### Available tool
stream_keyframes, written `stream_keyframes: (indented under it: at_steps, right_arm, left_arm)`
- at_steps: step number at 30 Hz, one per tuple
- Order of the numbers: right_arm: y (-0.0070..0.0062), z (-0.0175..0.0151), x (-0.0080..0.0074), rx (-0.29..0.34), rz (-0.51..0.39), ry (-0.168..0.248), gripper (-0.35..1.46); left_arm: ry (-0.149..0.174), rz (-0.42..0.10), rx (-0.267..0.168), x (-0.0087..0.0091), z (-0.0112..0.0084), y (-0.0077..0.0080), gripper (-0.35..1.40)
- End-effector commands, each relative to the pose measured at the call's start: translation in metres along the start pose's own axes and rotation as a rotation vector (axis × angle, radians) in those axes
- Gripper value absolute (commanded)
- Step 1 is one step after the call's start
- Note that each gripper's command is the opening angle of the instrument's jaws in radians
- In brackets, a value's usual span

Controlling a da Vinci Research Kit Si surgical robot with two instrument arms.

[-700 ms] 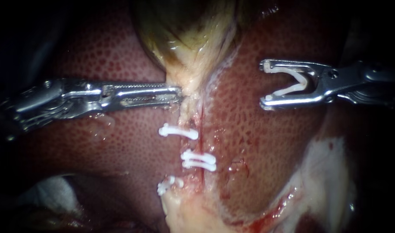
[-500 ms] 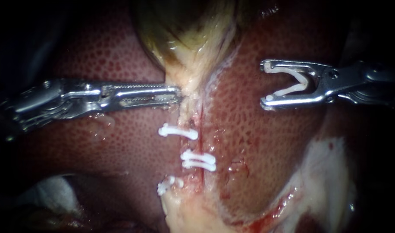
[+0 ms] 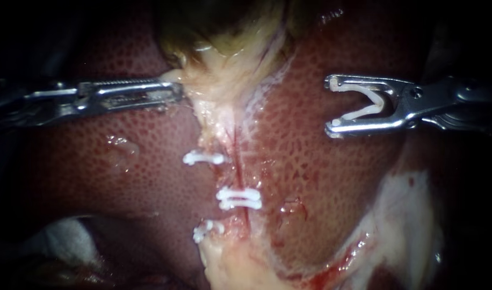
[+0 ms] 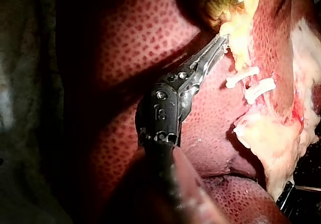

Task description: Clipping third clip right tube

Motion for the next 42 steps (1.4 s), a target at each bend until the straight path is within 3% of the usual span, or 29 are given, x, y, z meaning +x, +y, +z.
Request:
stream_keyframes:
  at_steps: [1,8,14,18,26,36,42]
  right_arm:
    - [0.0,0.0,0.0,0.0,0.0,0.0,0.49]
    - [0.0,0.0,0.0,0.0,0.0,0.0,0.49]
    - [-0.0001,0.0003,-0.0002,-0.002,-0.001,0.0,0.49]
    - [-0.0003,0.0013,-0.0012,-0.007,-0.002,-0.001,0.49]
    - [-0.0006,0.0058,-0.006,0.0,0.036,-0.009,0.49]
    - [-0.0005,0.0133,-0.0132,0.026,0.094,-0.066,0.49]
    - [0.0004,0.0167,-0.0155,0.023,0.116,-0.096,0.49]
  left_arm:
    - [0.005,-0.005,-0.001,0.0002,-0.0004,0.0,-0.35]
    - [0.019,-0.002,0.006,0.0013,-0.0021,0.0001,-0.35]
    - [0.019,-0.003,0.007,0.0014,-0.0023,0.0002,-0.35]
    - [0.019,-0.003,0.008,0.0014,-0.0023,0.0002,-0.35]
    - [0.02,-0.003,0.009,0.0015,-0.0024,0.0005,-0.35]
    - [0.021,-0.004,0.013,0.0016,-0.0024,0.0011,-0.35]
    - [0.021,0.001,0.016,0.0016,-0.0025,0.0016,-0.35]
